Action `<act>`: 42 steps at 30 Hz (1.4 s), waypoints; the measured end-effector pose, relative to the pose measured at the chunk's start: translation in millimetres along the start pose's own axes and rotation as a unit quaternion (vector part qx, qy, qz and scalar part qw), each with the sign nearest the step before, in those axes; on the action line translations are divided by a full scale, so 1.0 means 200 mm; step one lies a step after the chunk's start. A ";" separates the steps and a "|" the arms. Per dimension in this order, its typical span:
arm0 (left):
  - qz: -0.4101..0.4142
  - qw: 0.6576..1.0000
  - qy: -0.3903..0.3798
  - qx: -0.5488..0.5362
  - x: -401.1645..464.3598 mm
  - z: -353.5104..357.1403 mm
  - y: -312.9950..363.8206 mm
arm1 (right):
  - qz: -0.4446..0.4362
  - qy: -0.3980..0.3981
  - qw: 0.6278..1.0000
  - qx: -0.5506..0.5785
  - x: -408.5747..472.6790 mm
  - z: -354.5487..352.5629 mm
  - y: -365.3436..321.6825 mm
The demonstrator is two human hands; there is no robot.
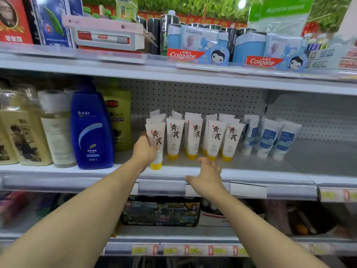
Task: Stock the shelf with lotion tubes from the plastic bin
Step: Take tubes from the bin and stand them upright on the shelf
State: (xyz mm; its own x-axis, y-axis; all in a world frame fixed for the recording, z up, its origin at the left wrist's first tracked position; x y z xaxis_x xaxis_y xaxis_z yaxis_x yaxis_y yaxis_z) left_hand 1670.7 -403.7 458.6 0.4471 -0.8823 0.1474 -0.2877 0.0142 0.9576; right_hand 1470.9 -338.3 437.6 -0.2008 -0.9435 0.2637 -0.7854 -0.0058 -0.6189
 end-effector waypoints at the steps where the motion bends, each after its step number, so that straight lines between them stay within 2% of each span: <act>1: 0.000 1.000 0.002 0.011 0.00 0.00 0.00 | -0.003 -0.004 1.000 0.001 -0.01 0.01 0.00; 8: 0.000 0.993 0.036 0.115 -0.06 -0.12 -0.08 | -0.074 -0.040 0.996 0.012 -0.08 0.07 -0.07; 16: -0.001 0.976 0.112 0.185 -0.41 -0.49 -0.33 | -0.170 -0.174 0.970 0.015 -0.30 0.34 -0.13; 19: -0.048 0.964 0.118 0.234 -0.59 -0.61 -0.51 | -0.188 -0.240 0.952 0.005 -0.42 0.48 -0.11; 22: -0.112 0.949 0.084 0.281 -0.77 -0.69 -0.74 | -0.203 -0.300 0.932 -0.004 -0.56 0.62 -0.07; 26: -0.194 0.919 0.063 0.337 -1.05 -0.79 -1.02 | -0.230 -0.347 0.908 -0.040 -0.76 0.79 -0.01; 33: -0.319 0.887 0.097 0.318 -1.45 -0.97 -1.42 | -0.260 -0.432 0.861 -0.069 -1.09 1.05 0.08; 42: -0.396 0.852 0.105 0.326 -1.67 -1.14 -1.77 | -0.261 -0.498 0.822 -0.089 -1.35 1.34 0.08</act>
State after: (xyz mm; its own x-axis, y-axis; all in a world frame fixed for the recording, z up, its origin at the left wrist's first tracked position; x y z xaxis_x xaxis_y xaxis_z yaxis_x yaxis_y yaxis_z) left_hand 1816.1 -7.4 126.7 0.8414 -0.3892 -0.3750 -0.2043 -0.8713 0.4462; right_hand 1670.4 -171.9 158.1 0.7003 -0.6320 -0.3320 -0.7035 -0.5320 -0.4712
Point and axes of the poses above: each hand's wrist, its own x-axis towards the middle knuckle, its own z-axis out of the palm, y = z × x, the point moved 8 cm from there along x, towards the middle knuckle, and after that the axes turned 11 degrees about y, right-handed, at the moved point
